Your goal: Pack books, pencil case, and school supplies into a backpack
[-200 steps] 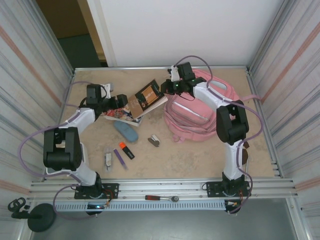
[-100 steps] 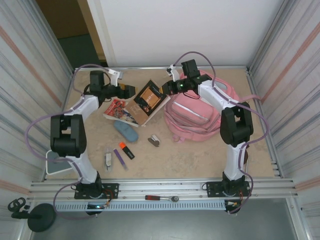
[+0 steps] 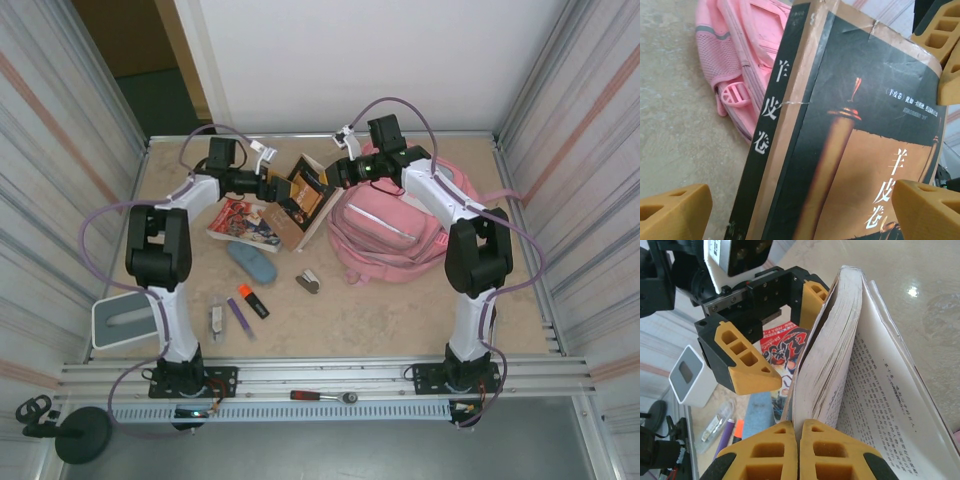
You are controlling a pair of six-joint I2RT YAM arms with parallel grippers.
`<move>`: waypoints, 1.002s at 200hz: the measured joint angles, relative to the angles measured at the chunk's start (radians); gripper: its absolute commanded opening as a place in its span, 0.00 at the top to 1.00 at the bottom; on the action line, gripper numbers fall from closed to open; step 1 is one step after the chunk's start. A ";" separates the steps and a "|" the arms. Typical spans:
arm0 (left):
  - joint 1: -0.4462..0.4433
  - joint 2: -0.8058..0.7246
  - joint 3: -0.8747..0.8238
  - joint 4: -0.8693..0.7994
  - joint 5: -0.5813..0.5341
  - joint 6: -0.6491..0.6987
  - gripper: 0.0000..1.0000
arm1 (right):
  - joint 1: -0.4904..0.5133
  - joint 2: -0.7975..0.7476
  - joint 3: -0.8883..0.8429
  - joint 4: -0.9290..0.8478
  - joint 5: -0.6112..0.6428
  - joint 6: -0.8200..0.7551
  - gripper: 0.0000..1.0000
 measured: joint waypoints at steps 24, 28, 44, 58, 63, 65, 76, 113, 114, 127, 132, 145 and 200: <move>-0.014 0.025 0.017 -0.011 0.030 0.014 0.25 | -0.003 -0.005 -0.010 0.003 0.000 -0.001 1.00; -0.017 0.029 0.019 -0.012 0.034 0.021 0.28 | -0.004 -0.008 -0.013 0.003 0.000 -0.001 1.00; -0.028 0.037 0.027 -0.015 0.054 0.018 0.43 | -0.008 -0.011 -0.017 -0.003 0.002 -0.006 1.00; -0.032 0.037 0.030 -0.018 0.068 0.017 0.61 | -0.014 -0.014 -0.017 -0.008 0.010 -0.017 1.00; -0.034 0.037 0.031 -0.016 0.074 0.017 0.69 | -0.016 -0.015 -0.017 -0.011 0.015 -0.019 1.00; -0.033 0.037 0.032 -0.018 0.075 0.018 0.71 | -0.018 -0.015 -0.017 -0.012 0.018 -0.020 1.00; -0.034 0.037 0.033 -0.016 0.082 0.018 0.85 | -0.022 -0.016 -0.017 -0.022 0.040 -0.024 1.00; -0.040 -0.022 0.003 0.005 0.068 -0.042 1.00 | -0.026 -0.042 -0.018 -0.038 0.145 -0.004 0.65; -0.040 -0.026 -0.001 0.009 0.066 -0.045 1.00 | -0.026 -0.043 -0.018 -0.038 0.146 -0.004 0.63; -0.045 -0.103 -0.056 0.050 0.043 -0.103 1.00 | -0.033 -0.092 -0.050 -0.034 0.184 0.030 0.46; -0.045 -0.138 -0.077 0.067 0.032 -0.132 1.00 | -0.041 -0.122 -0.074 -0.030 0.193 0.050 0.40; -0.047 -0.233 -0.132 0.124 0.004 -0.208 1.00 | -0.072 -0.221 -0.171 0.002 0.190 0.102 0.22; -0.074 -0.525 -0.274 0.386 -0.097 -0.536 1.00 | -0.100 -0.607 -0.596 0.299 0.045 0.306 0.01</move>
